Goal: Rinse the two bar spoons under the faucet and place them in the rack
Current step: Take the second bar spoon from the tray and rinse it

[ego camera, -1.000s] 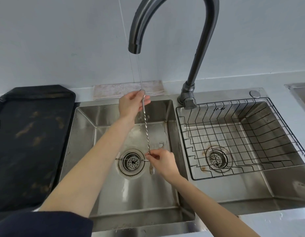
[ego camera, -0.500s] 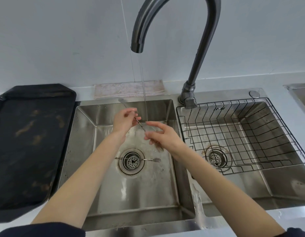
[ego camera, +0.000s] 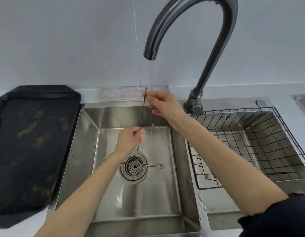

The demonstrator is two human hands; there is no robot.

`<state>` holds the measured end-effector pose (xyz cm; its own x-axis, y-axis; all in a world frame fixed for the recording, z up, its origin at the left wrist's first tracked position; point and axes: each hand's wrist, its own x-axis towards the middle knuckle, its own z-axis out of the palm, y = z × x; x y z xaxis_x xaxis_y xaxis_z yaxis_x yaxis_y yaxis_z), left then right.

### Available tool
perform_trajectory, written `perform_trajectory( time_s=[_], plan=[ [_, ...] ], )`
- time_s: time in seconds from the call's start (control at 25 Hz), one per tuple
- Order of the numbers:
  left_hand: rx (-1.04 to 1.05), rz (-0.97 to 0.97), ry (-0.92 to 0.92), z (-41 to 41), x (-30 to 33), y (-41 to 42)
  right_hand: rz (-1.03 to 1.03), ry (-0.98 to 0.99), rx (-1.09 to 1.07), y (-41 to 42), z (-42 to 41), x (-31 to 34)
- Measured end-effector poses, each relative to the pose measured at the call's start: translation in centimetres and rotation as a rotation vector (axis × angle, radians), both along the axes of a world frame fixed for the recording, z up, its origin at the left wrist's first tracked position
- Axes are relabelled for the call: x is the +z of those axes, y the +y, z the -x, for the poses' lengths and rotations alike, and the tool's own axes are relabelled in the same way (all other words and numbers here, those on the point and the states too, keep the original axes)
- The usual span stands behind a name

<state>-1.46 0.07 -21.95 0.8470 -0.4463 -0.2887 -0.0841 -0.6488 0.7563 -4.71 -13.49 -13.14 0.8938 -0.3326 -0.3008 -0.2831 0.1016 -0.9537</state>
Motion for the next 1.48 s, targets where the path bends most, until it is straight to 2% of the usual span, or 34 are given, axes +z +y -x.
perform_trajectory(
  time_s=[0.16, 0.24, 0.36, 0.52, 0.76, 0.92, 1.16, 1.28, 1.48],
  plan=[
    [-0.159, -0.220, -0.186, 0.0, 0.7, -0.3, 0.102, -0.014, 0.039, -0.2, -0.7, 0.1],
    [-0.225, -0.279, -0.203, -0.5, 1.0, -0.5, 0.125, -0.043, 0.029, -0.2, -0.9, 0.0],
    [-0.313, -0.280, -0.183, -1.2, 1.2, -1.1, 0.116, -0.092, -0.010, -0.3, -1.4, -0.2],
    [-0.374, -0.225, -0.125, -0.9, 1.2, -1.9, 0.146, -0.107, 0.041, -0.5, -2.4, 0.3],
    [-0.366, -0.135, -0.090, -0.7, 1.7, -2.2, 0.168, -0.151, 0.014, -0.5, -3.0, -0.1],
    [-0.234, -0.032, -0.017, -0.5, 1.4, -1.8, 0.177, -0.179, 0.026, -0.3, -2.7, -0.7],
    [-0.071, 0.163, 0.010, -0.9, 3.3, -3.7, 0.106, -0.246, -0.129, -0.1, -4.5, 1.4],
    [-0.074, 0.173, 0.012, -1.2, 3.5, -4.4, 0.068, -0.262, -0.152, 0.4, -5.1, 2.0],
    [-0.046, 0.171, 0.077, -1.7, 3.7, -4.5, 0.126, -0.313, -0.090, 0.8, -4.5, 1.5]
  ],
)
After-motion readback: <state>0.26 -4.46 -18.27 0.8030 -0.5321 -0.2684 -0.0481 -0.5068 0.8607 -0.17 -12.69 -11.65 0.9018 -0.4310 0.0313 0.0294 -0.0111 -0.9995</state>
